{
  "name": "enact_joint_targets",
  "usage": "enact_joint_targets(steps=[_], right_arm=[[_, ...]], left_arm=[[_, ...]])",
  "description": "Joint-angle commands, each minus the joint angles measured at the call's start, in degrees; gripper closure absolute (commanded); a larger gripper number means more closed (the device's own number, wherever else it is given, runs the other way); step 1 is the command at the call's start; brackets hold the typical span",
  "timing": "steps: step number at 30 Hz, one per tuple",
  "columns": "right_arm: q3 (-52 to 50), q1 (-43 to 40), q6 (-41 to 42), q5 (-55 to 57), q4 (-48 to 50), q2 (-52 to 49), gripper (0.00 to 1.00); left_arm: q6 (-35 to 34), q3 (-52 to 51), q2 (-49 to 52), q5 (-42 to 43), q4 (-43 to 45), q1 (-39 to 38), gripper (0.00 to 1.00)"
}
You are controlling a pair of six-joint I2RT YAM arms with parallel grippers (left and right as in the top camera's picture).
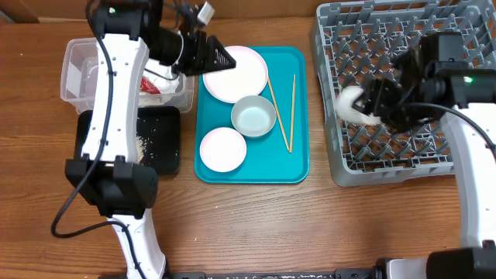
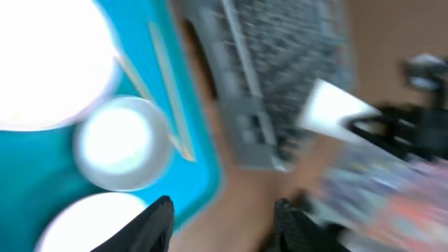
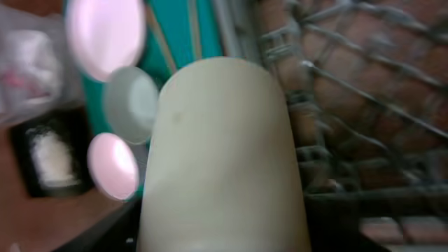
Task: Sort waste into correct bins and load items into the dishwasher
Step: 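Place pale cup upside down in dish rack with right gripper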
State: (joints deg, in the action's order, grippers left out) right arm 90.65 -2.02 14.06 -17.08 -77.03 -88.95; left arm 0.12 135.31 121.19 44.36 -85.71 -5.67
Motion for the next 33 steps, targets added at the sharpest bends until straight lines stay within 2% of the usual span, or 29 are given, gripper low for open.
enact_joint_targets(steps=[1,4,13,20,28,33], right_arm=[[1.5,0.9,6.3,15.4,-4.4,1.1,0.33],[1.5,0.9,9.6,20.7,-8.8,0.4,0.33],[-1.0,0.3,10.2,22.6,-9.9,-4.0,0.34],[-1.5,0.0,10.0,23.0,-9.6,-10.8,0.33],[-1.5,-0.1,10.0,23.0,-8.9,-15.3,0.14],[0.6,-0.3,9.7,23.0,-8.9,-15.2,0.14]], left_arm=[[-5.0,6.0,-0.2,-25.8,-1.3,-2.9,0.48],[-6.2,6.4,-0.2,-34.3,-1.6,-5.3,0.46],[-6.8,6.2,-0.1,-46.7,-1.9,-11.2,0.46],[-6.8,6.2,-0.1,-46.7,-2.3,-11.2,0.46],[-6.8,6.2,-0.1,-46.7,-2.8,-11.2,0.45],[-6.8,6.2,-0.1,-46.7,-2.9,-11.3,0.43]])
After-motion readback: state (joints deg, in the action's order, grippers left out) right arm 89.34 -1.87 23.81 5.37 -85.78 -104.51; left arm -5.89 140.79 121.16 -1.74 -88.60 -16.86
